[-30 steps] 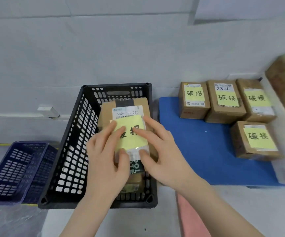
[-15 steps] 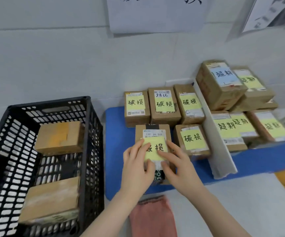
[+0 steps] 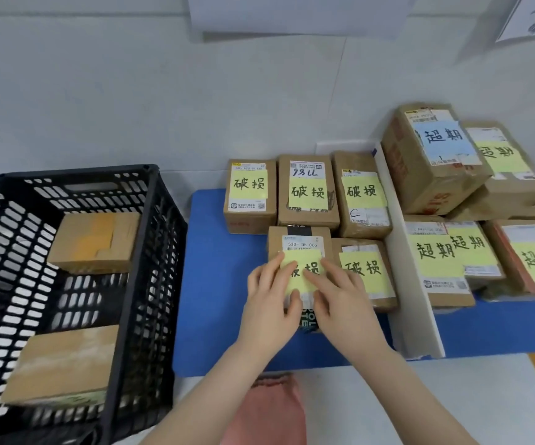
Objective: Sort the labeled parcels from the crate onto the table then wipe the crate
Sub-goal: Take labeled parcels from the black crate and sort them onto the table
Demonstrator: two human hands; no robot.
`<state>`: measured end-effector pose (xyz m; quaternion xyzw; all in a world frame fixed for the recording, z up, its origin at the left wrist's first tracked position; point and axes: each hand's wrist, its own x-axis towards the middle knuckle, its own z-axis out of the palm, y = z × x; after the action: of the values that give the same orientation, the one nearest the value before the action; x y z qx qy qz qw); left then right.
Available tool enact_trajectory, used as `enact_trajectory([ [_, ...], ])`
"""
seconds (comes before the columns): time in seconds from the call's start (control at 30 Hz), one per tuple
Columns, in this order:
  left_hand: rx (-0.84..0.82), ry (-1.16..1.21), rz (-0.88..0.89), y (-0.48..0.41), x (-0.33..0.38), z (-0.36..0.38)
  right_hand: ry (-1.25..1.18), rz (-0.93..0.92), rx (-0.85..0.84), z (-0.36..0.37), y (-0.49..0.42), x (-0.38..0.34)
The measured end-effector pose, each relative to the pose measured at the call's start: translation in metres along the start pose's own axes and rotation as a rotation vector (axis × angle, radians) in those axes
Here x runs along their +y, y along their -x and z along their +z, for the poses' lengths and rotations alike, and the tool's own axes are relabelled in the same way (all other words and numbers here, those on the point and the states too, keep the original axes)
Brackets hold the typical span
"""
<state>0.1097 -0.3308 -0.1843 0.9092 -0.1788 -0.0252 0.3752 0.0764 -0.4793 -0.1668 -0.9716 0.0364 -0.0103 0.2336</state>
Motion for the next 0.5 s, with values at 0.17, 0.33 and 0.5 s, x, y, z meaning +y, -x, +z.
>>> enact_trajectory([
  [0.17,-0.066,0.047,-0.062,-0.005,0.003,-0.003,-0.055,0.038,-0.05,-0.005,-0.004,0.004],
  [0.33,-0.092,0.099,-0.048,0.006,0.015,-0.053,-0.076,0.115,0.057,-0.012,-0.004,-0.012],
  [0.5,0.329,0.233,-0.055,0.039,-0.028,-0.161,-0.184,-0.032,0.248,-0.008,-0.03,-0.094],
])
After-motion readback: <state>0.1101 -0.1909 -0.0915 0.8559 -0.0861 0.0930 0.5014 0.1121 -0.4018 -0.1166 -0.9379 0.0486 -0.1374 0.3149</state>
